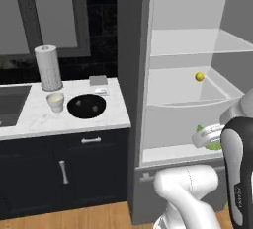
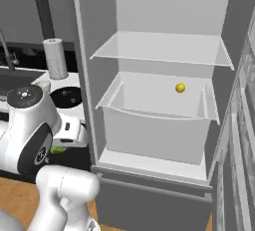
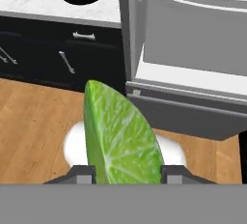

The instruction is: Grab a lemon wedge from the fridge and one ice cube from the ice bowl, and put them in the glass of lemonade.

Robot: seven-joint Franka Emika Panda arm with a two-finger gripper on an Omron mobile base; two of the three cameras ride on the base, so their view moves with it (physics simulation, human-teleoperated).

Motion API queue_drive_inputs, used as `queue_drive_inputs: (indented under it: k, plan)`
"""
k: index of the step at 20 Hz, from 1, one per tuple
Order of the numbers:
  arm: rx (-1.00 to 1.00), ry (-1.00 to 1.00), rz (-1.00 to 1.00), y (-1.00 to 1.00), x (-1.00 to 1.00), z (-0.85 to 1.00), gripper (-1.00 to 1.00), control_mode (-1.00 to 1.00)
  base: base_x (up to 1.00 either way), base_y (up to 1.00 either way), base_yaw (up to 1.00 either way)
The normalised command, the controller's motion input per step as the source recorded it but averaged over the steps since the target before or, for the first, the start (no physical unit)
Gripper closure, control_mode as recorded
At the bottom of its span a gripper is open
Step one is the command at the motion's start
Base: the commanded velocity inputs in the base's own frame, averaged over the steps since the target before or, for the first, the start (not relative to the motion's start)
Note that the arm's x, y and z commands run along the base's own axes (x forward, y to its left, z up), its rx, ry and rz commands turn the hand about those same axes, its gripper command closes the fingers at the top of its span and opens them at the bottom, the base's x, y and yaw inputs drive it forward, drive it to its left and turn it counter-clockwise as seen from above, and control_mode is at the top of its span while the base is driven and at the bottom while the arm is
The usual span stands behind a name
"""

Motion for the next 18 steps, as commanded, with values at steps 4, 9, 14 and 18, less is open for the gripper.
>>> queue_drive_inputs:
  k: [4, 9, 14, 18]
  plan:
    - [0.0, 0.0, 0.0, 0.0, 0.0, 0.0, 1.0, 1.0, 0.12, 1.0, -0.19]
    - [0.0, 0.0, 0.0, 0.0, 0.0, 0.0, 1.0, 1.0, 0.57, 0.98, -0.19]
    - [0.0, 0.0, 0.0, 0.0, 0.0, 0.0, 1.0, 1.0, 0.61, 0.96, -0.18]
    - [0.0, 0.0, 0.0, 0.0, 0.0, 0.0, 1.0, 1.0, 0.68, 0.56, -0.09]
